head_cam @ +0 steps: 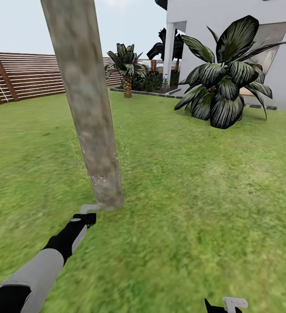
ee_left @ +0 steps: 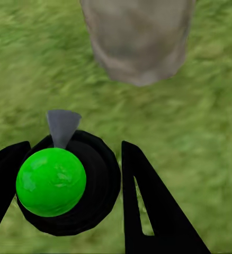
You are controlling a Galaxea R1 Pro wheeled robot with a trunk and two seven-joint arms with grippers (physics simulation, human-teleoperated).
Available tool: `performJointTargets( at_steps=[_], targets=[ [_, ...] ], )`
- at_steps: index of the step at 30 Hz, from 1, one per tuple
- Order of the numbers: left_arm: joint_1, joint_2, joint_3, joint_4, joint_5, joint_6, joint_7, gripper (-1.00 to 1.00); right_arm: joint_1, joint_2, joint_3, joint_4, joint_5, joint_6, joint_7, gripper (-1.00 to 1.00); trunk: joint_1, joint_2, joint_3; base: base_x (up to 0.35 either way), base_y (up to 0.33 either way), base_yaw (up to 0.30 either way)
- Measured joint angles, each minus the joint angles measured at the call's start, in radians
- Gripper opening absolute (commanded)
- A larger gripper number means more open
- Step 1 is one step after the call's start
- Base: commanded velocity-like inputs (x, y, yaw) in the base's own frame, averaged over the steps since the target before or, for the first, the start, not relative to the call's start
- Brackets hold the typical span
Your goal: In the garden, pick up the pesticide atomizer on the floor and spray pesticide onto both trees until each tree trunk is fully covered.
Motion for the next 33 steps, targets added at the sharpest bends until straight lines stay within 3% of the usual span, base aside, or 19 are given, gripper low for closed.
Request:
performJointTargets(
  at_steps=[2,5,11,20,23,27,30,31,33],
  targets=[
    [-0.003,-0.033,-0.003,-0.092,-0.008,0.070,0.001,-1.00,0.000,0.000,-0.001,0.000,0.000,0.000,0.000,1.00,0.000,0.000,0.000,0.000,0.000,0.000],
    [-0.002,-0.039,-0.003,-0.182,-0.009,0.135,-0.004,-1.00,0.000,0.000,-0.002,0.000,0.000,0.000,0.000,1.00,0.000,0.000,0.000,0.000,0.000,0.000],
    [-0.009,0.041,0.004,-0.210,-0.001,0.158,-0.010,-1.00,0.000,-0.001,-0.002,0.000,0.000,0.000,0.000,1.00,0.000,0.000,0.000,0.000,0.000,0.000],
    [-0.012,-0.030,-0.004,-0.440,-0.010,0.387,-0.001,-1.00,0.000,-0.002,-0.002,-0.001,0.000,0.000,0.000,1.00,0.000,0.000,0.000,0.000,0.000,0.000],
    [-0.012,-0.012,0.003,-0.473,-0.017,0.406,0.001,-1.00,0.000,-0.002,-0.002,-0.001,0.000,0.000,0.000,1.00,0.000,0.000,0.000,0.000,0.000,0.000],
    [-0.012,0.046,0.005,-0.476,-0.019,0.411,0.001,-1.00,0.000,-0.002,-0.002,-0.001,0.000,0.001,0.000,1.00,0.000,0.000,0.000,0.000,0.000,0.000],
    [-0.010,0.037,-0.001,-0.476,-0.008,0.414,0.000,-1.00,0.000,-0.002,-0.002,-0.001,0.000,0.001,0.000,1.00,0.000,0.000,0.000,0.000,0.000,0.000],
    [-0.010,0.024,-0.002,-0.477,-0.001,0.416,-0.001,-1.00,0.000,-0.002,-0.002,-0.001,0.000,0.001,0.000,1.00,0.000,0.000,0.000,0.000,0.000,0.000],
    [-0.011,-0.030,-0.030,-0.480,0.006,0.482,-0.007,-1.00,0.000,-0.002,-0.002,-0.001,0.000,0.001,0.000,1.00,0.000,0.000,0.000,0.000,0.000,0.000]
  ],
)
